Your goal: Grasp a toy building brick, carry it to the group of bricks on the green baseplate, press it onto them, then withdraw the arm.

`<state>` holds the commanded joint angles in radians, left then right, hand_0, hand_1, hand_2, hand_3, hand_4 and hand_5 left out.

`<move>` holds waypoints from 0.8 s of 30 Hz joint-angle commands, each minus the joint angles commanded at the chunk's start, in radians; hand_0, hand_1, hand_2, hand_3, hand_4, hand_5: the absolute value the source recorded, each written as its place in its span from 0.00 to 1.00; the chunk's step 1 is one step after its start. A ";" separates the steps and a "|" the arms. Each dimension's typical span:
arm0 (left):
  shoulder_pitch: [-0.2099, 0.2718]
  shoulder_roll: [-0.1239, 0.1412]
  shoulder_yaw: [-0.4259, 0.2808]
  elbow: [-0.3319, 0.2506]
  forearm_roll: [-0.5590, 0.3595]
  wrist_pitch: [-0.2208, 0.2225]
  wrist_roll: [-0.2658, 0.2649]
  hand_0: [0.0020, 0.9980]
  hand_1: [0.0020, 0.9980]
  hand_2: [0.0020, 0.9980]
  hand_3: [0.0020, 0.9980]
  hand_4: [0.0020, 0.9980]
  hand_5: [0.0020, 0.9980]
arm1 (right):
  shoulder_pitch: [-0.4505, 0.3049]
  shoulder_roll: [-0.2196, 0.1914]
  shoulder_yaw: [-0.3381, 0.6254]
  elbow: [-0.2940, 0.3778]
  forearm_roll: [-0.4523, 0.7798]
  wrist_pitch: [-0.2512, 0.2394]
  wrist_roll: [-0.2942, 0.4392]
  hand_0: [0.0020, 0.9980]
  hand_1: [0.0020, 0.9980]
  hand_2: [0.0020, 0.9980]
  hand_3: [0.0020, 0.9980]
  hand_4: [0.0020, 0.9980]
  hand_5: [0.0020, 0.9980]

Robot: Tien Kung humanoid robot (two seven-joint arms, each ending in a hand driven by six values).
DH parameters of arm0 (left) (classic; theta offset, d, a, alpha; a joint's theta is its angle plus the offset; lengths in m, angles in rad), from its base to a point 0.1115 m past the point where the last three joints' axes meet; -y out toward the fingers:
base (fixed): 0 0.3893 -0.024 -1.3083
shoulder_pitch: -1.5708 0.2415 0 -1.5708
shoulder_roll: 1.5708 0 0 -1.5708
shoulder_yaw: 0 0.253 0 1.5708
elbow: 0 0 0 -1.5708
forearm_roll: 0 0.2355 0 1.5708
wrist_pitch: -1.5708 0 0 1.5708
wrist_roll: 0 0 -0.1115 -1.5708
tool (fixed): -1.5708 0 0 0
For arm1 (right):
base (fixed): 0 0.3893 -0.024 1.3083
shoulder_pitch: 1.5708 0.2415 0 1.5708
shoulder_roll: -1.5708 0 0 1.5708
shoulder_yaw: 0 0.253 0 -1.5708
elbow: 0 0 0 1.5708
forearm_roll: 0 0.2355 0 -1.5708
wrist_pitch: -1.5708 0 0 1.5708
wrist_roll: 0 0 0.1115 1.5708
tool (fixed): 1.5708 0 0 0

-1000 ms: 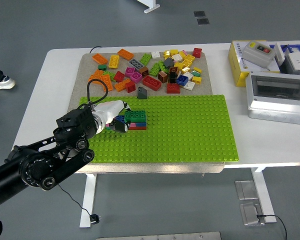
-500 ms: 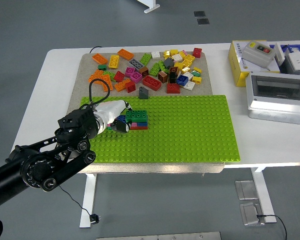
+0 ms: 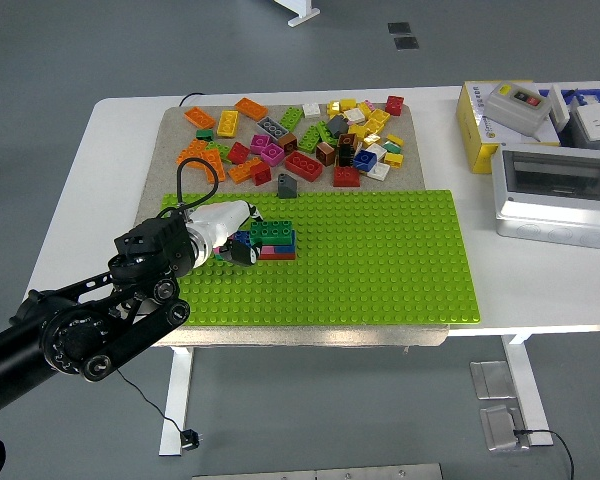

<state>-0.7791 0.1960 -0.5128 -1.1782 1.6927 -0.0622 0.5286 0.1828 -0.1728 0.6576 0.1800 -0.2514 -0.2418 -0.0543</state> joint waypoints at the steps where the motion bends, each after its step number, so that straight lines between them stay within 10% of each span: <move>1: 0.000 0.000 0.000 0.000 -0.001 -0.001 0.000 1.00 0.97 0.97 0.62 0.41 0.23 | 0.000 0.000 0.000 0.000 0.000 -0.001 0.000 0.67 0.63 0.64 0.66 0.35 0.80; 24: -0.001 0.001 0.007 0.001 -0.008 0.015 -0.022 1.00 0.97 0.98 0.73 0.48 0.23 | -0.001 0.003 0.029 0.000 -0.033 0.000 -0.003 0.68 0.64 0.64 0.66 0.35 0.80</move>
<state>-0.7804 0.1966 -0.5063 -1.1768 1.6844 -0.0476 0.5061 0.1822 -0.1700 0.6866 0.1800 -0.2844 -0.2423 -0.0574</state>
